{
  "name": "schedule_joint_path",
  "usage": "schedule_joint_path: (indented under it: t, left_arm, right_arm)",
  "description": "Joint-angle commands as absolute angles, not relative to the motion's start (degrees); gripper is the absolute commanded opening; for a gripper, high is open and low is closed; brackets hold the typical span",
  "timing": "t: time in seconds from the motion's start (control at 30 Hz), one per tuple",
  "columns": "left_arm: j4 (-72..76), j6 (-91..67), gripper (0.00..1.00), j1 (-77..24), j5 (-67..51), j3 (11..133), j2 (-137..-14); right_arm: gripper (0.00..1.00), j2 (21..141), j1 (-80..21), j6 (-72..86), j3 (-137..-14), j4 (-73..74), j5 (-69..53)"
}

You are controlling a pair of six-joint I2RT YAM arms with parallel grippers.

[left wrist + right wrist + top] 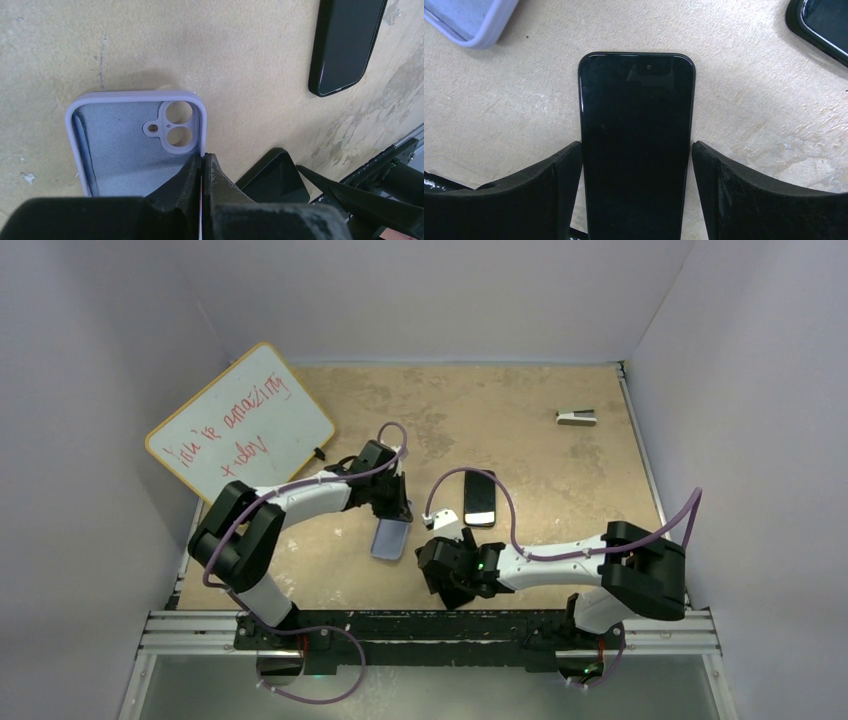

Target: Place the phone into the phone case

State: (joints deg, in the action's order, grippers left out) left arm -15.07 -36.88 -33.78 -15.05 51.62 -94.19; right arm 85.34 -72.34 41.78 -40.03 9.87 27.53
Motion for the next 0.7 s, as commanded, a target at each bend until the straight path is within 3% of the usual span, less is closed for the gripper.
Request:
schedule_joint_path:
  t: [0.0, 0.1, 0.2, 0.3, 0.47, 0.53, 0.67]
  left_arm:
    - [-10.7, -39.7, 0.0, -35.0, -17.2, 51.2, -94.9]
    - [-7.2, -41.1, 0.0, -36.0, -18.5, 50.2, -95.1]
    - [-5.2, -42.6, 0.0, -36.6, -18.9, 50.0, -95.9]
    - [-3.2, -43.7, 0.11, -36.7, -19.6, 49.8, -95.7]
    - [-7.6, -40.9, 0.38, -36.7, -16.3, 51.8, -92.5]
    - [-12.0, -38.8, 0.45, -36.6, -12.9, 53.0, -91.0]
    - [-18.4, -35.5, 0.48, -35.9, -6.7, 53.1, -87.8]
  right_arm:
    - [0.75, 86.5, -72.2, 44.0, -38.9, 16.9, 28.9]
    - [0.64, 84.9, -72.2, 46.0, -37.6, 18.5, 28.0]
    - [0.59, 83.0, -72.2, 47.6, -36.4, 19.4, 29.0]
    - [0.57, 81.7, -72.2, 49.4, -35.8, 20.5, 29.7]
    - [0.55, 80.1, -71.8, 51.8, -34.2, 21.3, 30.7]
    - [0.54, 79.3, -71.5, 52.1, -33.6, 20.5, 30.3]
    - [0.52, 78.2, -70.5, 51.6, -32.9, 18.7, 29.1]
